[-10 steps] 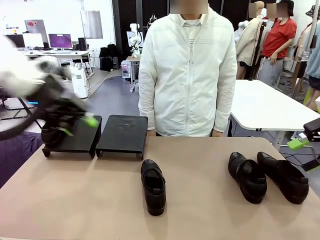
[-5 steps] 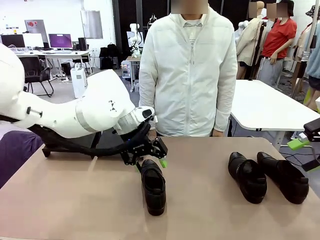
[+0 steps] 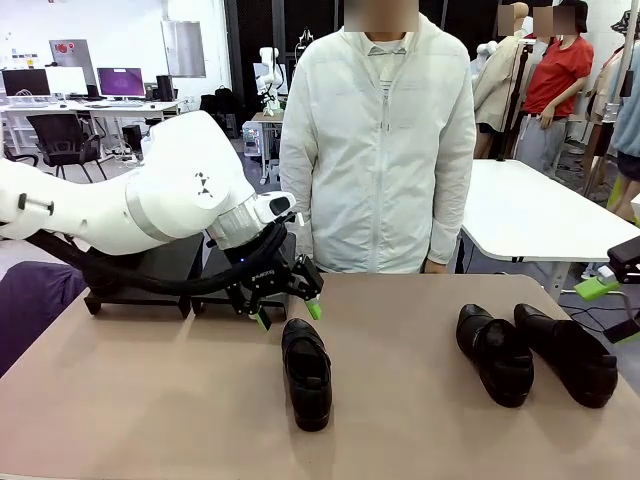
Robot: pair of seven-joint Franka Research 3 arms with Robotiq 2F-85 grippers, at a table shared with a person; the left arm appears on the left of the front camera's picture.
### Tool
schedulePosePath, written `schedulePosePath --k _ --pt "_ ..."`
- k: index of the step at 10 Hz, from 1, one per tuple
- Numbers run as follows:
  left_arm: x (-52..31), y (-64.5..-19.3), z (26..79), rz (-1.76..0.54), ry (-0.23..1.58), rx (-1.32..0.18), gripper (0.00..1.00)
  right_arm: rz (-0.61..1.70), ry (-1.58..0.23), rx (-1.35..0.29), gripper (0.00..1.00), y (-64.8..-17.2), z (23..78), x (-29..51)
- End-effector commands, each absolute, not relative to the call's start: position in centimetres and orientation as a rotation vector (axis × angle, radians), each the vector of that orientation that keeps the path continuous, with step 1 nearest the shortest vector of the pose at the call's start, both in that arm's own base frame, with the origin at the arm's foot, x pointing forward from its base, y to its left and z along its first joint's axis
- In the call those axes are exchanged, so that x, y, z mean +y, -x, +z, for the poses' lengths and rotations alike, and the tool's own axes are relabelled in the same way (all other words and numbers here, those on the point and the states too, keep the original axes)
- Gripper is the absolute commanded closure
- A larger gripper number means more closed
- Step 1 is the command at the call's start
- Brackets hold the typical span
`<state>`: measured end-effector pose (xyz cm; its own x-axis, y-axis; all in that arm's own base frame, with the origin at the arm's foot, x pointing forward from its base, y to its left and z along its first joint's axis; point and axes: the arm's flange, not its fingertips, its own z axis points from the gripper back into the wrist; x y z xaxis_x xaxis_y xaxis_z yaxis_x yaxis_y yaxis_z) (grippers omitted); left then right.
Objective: Organize the shoes by placing them on the stand.
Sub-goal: Place the Shoe from the middle of the table onto the Shoes Stand.
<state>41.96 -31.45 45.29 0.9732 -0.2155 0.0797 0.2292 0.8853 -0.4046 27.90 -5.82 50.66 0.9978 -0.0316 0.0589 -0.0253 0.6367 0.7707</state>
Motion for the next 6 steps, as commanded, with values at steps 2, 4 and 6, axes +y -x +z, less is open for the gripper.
schedulePosePath --k 2,4,6 --pt "-32.1 -41.8 42.1 -0.124 0.295 -0.079 0.0 -0.008 -0.902 -0.074 0.0 -28.0 50.9 -5.8" --pt "-33.1 -41.0 40.2 -0.111 0.18 -0.105 0.0 -0.008 -0.902 -0.074 0.0 -28.0 50.9 -5.8" --pt "-33.8 -41.4 38.4 -0.08 0.114 -0.116 0.0 -0.008 -0.902 -0.074 0.0 -28.0 50.9 -5.8"
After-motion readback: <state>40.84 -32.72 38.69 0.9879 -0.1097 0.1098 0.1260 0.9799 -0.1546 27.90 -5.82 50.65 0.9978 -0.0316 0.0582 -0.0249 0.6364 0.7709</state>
